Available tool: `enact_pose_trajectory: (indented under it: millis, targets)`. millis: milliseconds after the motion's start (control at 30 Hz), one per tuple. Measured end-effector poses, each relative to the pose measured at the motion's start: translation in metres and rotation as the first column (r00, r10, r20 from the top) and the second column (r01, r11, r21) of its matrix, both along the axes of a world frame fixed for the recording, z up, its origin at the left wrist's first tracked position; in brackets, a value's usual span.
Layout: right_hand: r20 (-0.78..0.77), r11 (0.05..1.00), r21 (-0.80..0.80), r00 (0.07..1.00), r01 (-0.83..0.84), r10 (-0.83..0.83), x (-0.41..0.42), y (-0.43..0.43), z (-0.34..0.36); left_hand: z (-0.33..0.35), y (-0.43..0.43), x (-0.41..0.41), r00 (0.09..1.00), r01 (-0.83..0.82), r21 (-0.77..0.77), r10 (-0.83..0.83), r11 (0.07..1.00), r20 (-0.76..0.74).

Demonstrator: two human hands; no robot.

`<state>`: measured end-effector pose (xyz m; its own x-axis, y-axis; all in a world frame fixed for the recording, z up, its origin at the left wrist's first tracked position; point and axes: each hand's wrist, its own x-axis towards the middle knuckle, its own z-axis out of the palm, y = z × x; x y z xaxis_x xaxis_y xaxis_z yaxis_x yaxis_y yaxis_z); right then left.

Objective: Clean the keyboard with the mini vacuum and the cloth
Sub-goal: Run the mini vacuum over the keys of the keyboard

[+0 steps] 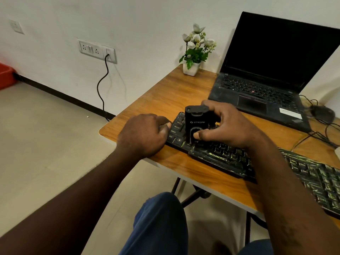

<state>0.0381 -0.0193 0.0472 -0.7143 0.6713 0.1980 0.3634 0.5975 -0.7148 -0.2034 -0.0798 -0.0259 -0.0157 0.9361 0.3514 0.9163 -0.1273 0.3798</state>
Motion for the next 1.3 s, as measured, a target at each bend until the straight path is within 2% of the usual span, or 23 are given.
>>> enact_pose_trajectory:
  millis: [100, 233, 367, 600, 800, 933, 1133, 1200, 1300]
  targets:
    - [-0.071, 0.995, -0.101, 0.997, -0.026, 0.019, 0.002, 0.0, 0.002, 0.001, 0.0, 0.0, 1.0, 0.004, 0.005, -0.004, 1.0, -0.003]
    - [-0.208, 0.971, -0.205, 0.964, 0.122, -0.165, 0.002, 0.005, 0.001, 0.002, -0.001, 0.001, 1.0, 0.014, 0.019, -0.014, 1.0, 0.001]
    - [-0.354, 0.931, -0.33, 0.893, 0.158, -0.277, 0.0, 0.005, 0.003, 0.002, -0.003, 0.0, 1.0, 0.012, 0.013, -0.012, 1.0, 0.004]
    - [-0.425, 0.874, -0.452, 0.818, 0.179, -0.388, -0.002, 0.007, 0.006, 0.002, -0.003, 0.001, 1.0, -0.014, 0.033, 0.014, 0.999, 0.008]
    - [-0.385, 0.901, -0.411, 0.87, 0.139, -0.309, -0.004, 0.005, 0.004, 0.004, -0.003, 0.002, 1.0, -0.01, 0.015, 0.009, 1.0, 0.006]
    - [-0.295, 0.94, -0.311, 0.927, 0.138, -0.233, -0.005, 0.005, 0.002, 0.004, -0.003, 0.002, 1.0, -0.004, 0.023, 0.004, 1.0, 0.003]
    - [-0.293, 0.948, -0.302, 0.936, 0.101, -0.193, -0.005, -0.001, 0.001, 0.003, -0.003, 0.001, 1.0, 0.002, 0.016, -0.002, 1.0, 0.007]
    - [-0.232, 0.972, -0.206, 0.959, 0.114, -0.162, -0.003, -0.002, 0.002, 0.003, -0.003, 0.001, 1.0, -0.001, 0.011, 0.001, 1.0, 0.01]
    - [-0.092, 0.994, 0.032, 0.99, 0.109, -0.106, 0.0, -0.005, 0.004, 0.003, -0.002, 0.001, 1.0, -0.002, 0.005, 0.002, 1.0, 0.016]
